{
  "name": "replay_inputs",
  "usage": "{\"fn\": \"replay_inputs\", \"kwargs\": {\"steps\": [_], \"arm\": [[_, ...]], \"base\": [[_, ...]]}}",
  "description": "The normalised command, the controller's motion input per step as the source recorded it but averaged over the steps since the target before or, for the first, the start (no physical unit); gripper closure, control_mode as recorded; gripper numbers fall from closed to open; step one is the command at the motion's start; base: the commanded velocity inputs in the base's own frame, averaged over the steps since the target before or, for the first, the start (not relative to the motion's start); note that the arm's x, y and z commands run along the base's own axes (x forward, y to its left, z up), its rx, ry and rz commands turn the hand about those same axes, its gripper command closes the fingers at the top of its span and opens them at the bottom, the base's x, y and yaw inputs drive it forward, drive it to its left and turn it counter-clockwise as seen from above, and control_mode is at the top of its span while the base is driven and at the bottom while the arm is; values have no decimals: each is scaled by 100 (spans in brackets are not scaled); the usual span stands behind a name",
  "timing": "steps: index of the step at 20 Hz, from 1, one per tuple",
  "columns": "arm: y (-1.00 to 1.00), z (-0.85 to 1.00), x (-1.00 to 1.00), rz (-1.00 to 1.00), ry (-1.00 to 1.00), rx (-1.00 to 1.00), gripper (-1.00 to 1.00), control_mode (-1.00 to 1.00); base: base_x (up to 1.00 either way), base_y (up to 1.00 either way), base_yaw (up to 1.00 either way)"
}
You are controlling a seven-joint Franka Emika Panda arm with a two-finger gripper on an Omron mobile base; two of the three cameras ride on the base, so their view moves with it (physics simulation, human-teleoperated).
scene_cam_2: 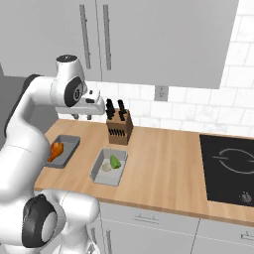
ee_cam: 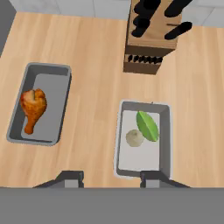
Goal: Take the meat container that has the chicken drumstick and place it on the second highest rack of the freezer. Then take the vegetable container that has the garlic and lemon wedge and place it on the highest rack of the freezer.
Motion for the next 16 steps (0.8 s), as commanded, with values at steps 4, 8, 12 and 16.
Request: {"fn": "replay_inputs", "kwargs": {"steps": [4,8,12,16], "arm": [[7,0,-16,0,0,0,-100,-100],[39,-41,-54,7,4,-1,-100,-100],[97,-68,-21,12,18,-13,-100,-100],[65,-25,18,36,7,-10,-100,-100]], "base": [[0,0,0],[0,0,0],[0,0,0],[0,0,0]]}}
